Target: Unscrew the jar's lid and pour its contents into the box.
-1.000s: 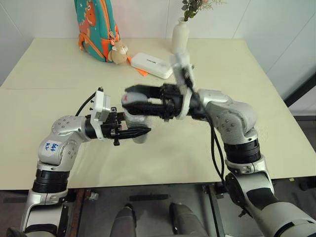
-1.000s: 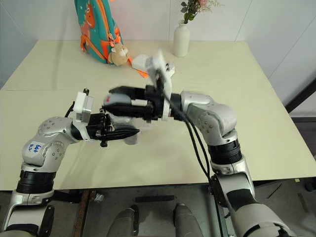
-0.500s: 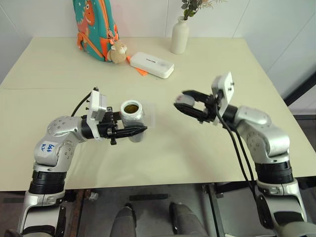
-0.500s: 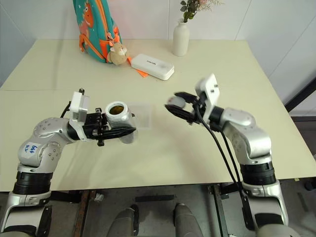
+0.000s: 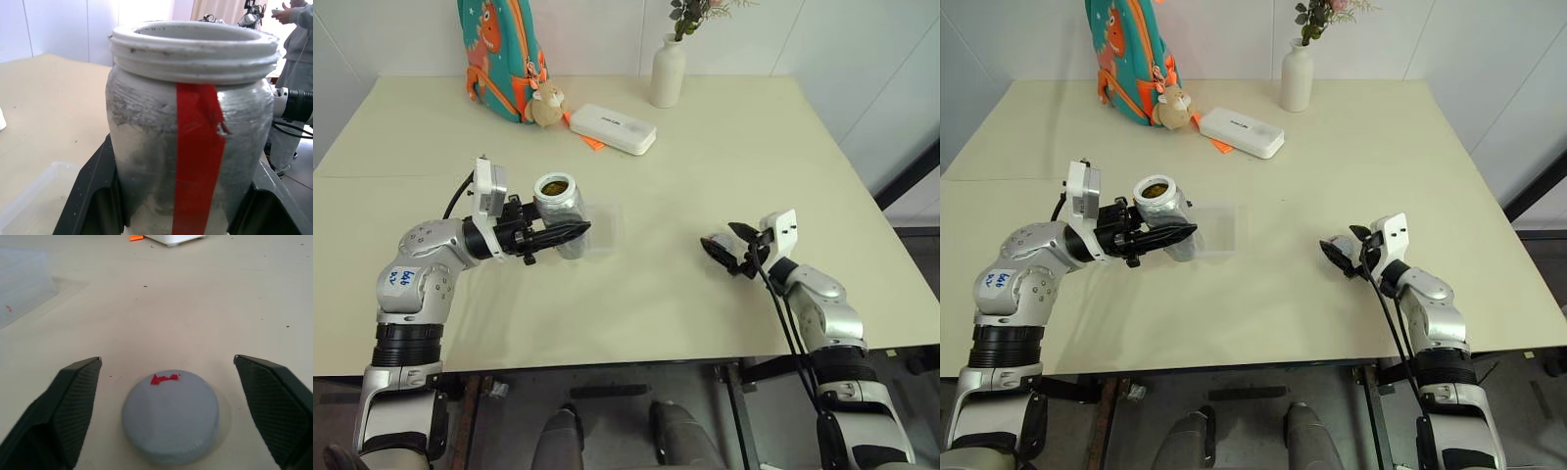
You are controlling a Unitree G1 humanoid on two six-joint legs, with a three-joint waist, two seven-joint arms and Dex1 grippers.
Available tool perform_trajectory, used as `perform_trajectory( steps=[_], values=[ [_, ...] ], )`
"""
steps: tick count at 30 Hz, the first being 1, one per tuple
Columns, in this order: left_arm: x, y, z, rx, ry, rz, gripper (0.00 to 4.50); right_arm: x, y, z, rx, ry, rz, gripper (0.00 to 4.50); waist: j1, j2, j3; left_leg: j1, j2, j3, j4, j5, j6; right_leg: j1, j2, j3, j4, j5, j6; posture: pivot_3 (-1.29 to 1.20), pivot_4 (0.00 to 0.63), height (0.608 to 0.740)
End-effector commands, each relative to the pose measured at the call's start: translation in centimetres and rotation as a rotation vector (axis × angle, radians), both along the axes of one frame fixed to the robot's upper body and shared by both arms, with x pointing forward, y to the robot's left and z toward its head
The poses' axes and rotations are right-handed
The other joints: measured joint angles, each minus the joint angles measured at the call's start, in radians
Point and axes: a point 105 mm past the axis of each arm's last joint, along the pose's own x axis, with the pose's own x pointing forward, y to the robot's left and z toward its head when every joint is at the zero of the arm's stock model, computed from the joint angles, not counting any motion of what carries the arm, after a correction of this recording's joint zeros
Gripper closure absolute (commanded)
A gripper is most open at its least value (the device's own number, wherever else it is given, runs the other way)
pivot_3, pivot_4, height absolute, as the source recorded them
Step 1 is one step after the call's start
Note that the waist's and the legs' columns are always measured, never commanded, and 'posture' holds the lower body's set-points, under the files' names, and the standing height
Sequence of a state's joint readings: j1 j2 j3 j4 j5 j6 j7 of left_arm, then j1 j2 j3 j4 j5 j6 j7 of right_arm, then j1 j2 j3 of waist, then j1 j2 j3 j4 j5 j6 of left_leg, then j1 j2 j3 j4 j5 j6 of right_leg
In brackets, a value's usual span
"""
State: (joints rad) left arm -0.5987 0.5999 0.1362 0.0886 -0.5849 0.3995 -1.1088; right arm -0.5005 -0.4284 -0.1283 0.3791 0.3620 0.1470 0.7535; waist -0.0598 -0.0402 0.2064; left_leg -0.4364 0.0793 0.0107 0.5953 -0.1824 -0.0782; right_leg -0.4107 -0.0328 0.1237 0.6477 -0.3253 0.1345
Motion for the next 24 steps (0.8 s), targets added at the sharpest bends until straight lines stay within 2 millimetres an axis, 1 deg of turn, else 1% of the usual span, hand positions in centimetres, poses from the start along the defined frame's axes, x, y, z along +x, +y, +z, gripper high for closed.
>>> perform_trajectory(
  steps=[1, 2, 6, 9, 11, 14, 16, 18, 19, 22, 24],
  values=[
    [0.7, 0.7, 1.7, 0.038, -0.100, 0.024, 2.52, -0.9, 0.1, 4.9, -0.010, -0.151, 0.055, 0.03, 0.002, 0.000, 0.000, 0.000, 0.000, 0.000, 0.000, 0.000, 0.000, 0.000, 0.000, 0.000, 0.000, 0.000, 0.000, 0.00, 0.150, 0.740],
    [1.1, 1.1, 1.9, 0.048, -0.112, 0.039, 2.52, -1.2, 0.6, 5.8, -0.027, -0.173, 0.087, 0.03, 0.002, 0.000, 0.000, 0.000, 0.000, 0.000, 0.000, 0.000, -0.001, 0.000, 0.001, 0.000, 0.000, 0.000, 0.000, 0.00, 0.150, 0.740],
    [3.1, 2.8, 2.5, 0.082, -0.133, 0.090, 2.52, -2.6, 2.9, 7.9, -0.098, -0.204, 0.209, 0.03, 0.002, 0.000, 0.000, 0.000, 0.001, 0.000, 0.000, 0.000, -0.001, 0.000, 0.002, 0.000, 0.000, 0.000, 0.000, 0.00, 0.150, 0.740],
    [5.0, 4.4, 3.3, 0.133, -0.171, 0.178, 2.52, -4.3, 5.4, 9.4, -0.136, -0.214, 0.342, 0.03, 0.004, 0.000, 0.000, 0.000, 0.002, -0.001, 0.000, 0.000, -0.001, -0.001, 0.004, 0.001, 0.000, 0.000, 0.000, 0.00, 0.150, 0.740],
    [6.3, 5.5, 3.9, 0.156, -0.187, 0.254, 2.52, -5.3, 7.0, 10.1, -0.136, -0.196, 0.419, 0.03, 0.003, 0.000, 0.000, -0.001, 0.002, -0.001, -0.001, 0.000, -0.001, -0.002, 0.004, 0.001, 0.000, 0.000, 0.000, 0.00, 0.150, 0.740],
    [7.4, 6.5, 4.4, 0.171, -0.206, 0.330, 2.52, -6.2, 8.4, 10.8, -0.137, -0.191, 0.468, 0.03, 0.006, 0.000, 0.000, -0.002, 0.002, -0.001, -0.001, 0.000, -0.001, -0.003, 0.004, 0.001, 0.000, 0.000, 0.000, 0.00, 0.150, 0.740],
    [8.1, 6.8, 4.2, 0.193, -0.198, 0.366, 2.52, -6.7, 8.9, 11.0, -0.144, -0.192, 0.491, 0.03, 0.008, 0.000, 0.000, -0.003, 0.002, -0.001, -0.001, 0.000, -0.002, -0.003, 0.004, 0.001, -0.001, 0.000, 0.000, 0.00, 0.150, 0.740],
    [8.3, 6.7, 3.6, 0.238, -0.197, 0.370, 2.52, -7.1, 9.2, 11.0, -0.152, -0.190, 0.502, 0.03, 0.010, 0.000, 0.000, -0.003, 0.002, -0.001, -0.001, 0.000, -0.001, -0.003, 0.004, 0.001, -0.002, 0.000, 0.000, 0.00, 0.150, 0.740],
    [8.6, 6.8, 3.0, 0.306, -0.214, 0.396, 2.52, -7.2, 9.3, 10.9, -0.153, -0.187, 0.506, 0.03, 0.011, 0.000, 0.000, -0.003, 0.002, -0.001, -0.001, -0.001, -0.001, -0.003, 0.004, 0.001, -0.002, 0.000, 0.000, 0.00, 0.150, 0.740],
    [9.0, 6.8, 3.4, 0.327, -0.280, 0.438, 2.52, -7.4, 9.3, 10.8, -0.153, -0.183, 0.502, 0.03, 0.011, 0.000, 0.000, -0.004, 0.003, 0.000, -0.001, -0.001, -0.001, -0.003, 0.004, 0.001, -0.001, 0.000, 0.000, 0.00, 0.150, 0.740],
    [9.0, 6.7, 3.1, 0.375, -0.318, 0.445, 2.52, -7.4, 9.2, 10.7, -0.151, -0.184, 0.494, 0.03, 0.011, 0.000, 0.000, -0.004, 0.003, 0.000, -0.001, -0.001, -0.002, -0.003, 0.004, 0.001, -0.001, 0.000, 0.000, 0.00, 0.150, 0.740]
  ],
)
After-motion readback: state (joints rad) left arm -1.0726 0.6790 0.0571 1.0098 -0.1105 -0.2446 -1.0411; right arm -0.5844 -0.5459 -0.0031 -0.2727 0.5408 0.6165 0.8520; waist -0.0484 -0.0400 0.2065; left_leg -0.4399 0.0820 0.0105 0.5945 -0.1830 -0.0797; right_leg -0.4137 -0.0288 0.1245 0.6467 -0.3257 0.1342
